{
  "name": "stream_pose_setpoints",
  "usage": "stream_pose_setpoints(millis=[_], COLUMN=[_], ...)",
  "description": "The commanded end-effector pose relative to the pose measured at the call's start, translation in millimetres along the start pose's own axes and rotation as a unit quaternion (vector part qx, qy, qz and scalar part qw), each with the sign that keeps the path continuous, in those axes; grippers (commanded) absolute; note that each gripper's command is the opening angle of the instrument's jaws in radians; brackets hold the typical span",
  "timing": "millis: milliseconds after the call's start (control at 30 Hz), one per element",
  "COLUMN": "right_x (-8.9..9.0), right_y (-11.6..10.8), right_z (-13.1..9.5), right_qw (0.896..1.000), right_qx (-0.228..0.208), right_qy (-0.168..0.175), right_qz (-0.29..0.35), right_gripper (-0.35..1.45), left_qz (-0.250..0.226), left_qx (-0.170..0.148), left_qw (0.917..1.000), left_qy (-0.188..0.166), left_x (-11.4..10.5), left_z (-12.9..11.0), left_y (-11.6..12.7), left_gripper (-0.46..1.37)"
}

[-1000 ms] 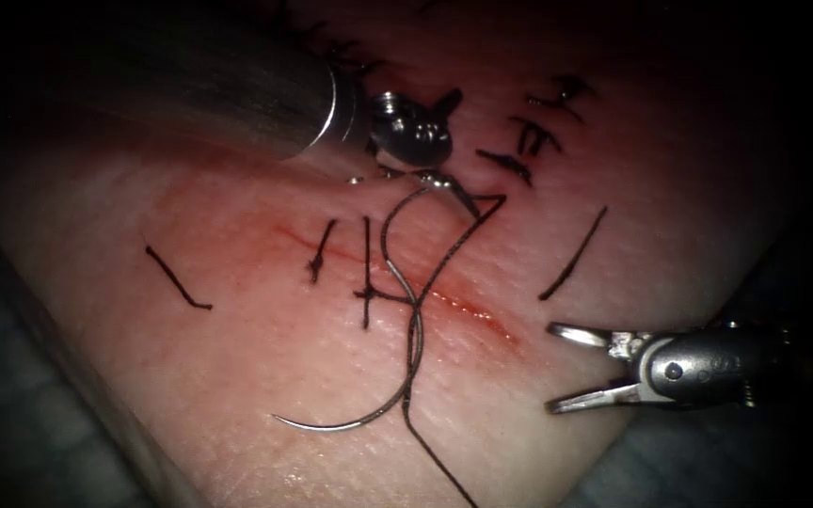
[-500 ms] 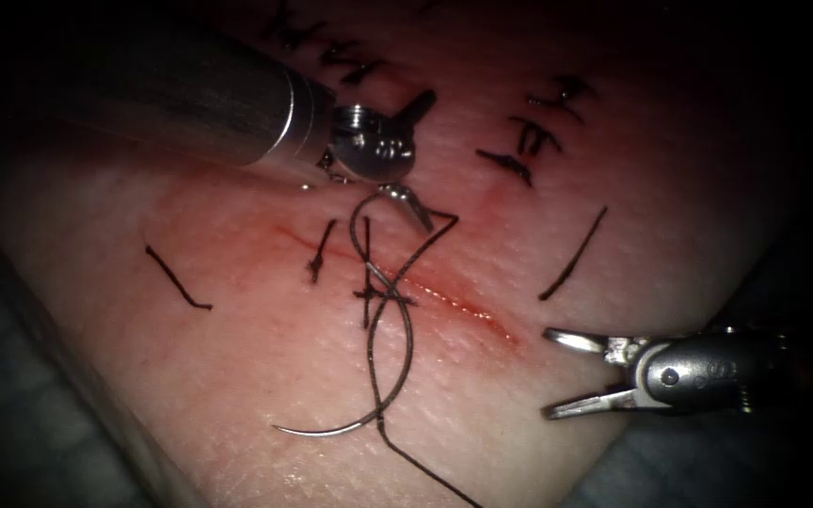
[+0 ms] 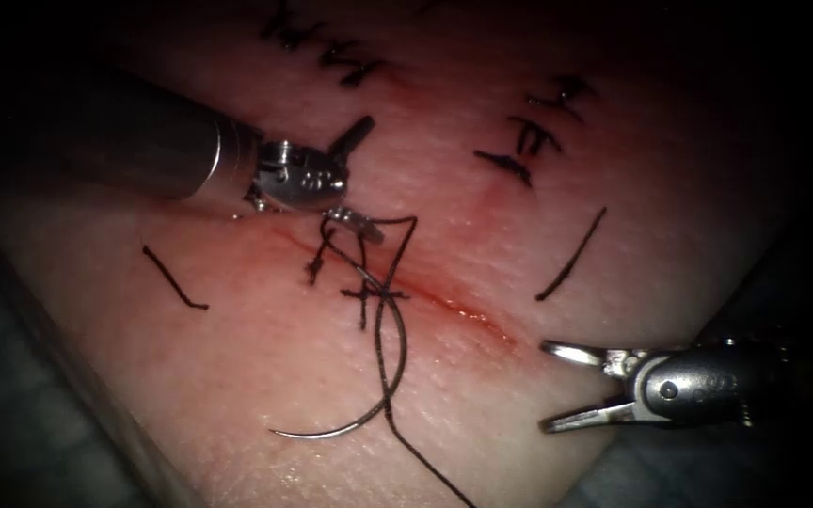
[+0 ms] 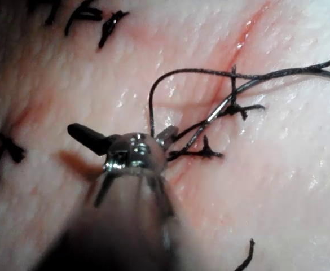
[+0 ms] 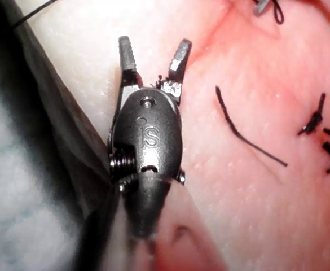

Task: Wound Closure
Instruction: Use the left gripper to pull the needle into view

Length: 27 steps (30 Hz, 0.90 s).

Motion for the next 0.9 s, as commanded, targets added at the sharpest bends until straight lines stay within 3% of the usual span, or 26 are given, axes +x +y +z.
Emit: stream_pose_setpoints(millis=[33,200,367,400,500,900], right_x=[0.0,0.0,0.2,0.2,0.4,0.4], right_y=[0.0,0.2,0.2,0.2,0.2,0.1], right_z=[0.0,0.3,0.8,1.1,1.4,1.2], right_qw=[1.0,1.0,1.0,1.0,1.0,1.0], right_qx=[0.001,0.0,0.0,-0.001,0.0,0.002], right_qy=[0.0,-0.002,-0.005,-0.005,-0.008,-0.01], right_qz=[0.0,0.0,0.001,0.001,0.001,0.0], right_gripper=[1.12,1.12,1.13,1.14,1.16,1.13], left_qz=[-0.003,-0.033,-0.101,-0.129,-0.151,-0.169], left_qx=[0.0,-0.006,0.006,0.004,0.007,-0.023], left_qw=[1.0,0.9994,0.9928,0.987,0.9809,0.977], left_qy=[0.001,0.008,0.065,0.095,0.122,0.127], left_x=[-0.6,-3.7,-5.0,-5.0,-4.9,-4.1], left_z=[-0.7,-4.6,-8.6,-9.8,-11.2,-16.3], left_y=[0.1,0.1,-1.0,-1.4,-1.6,-2.0], left_gripper=[1.28,1.35,1.31,1.26,1.19,1.28])
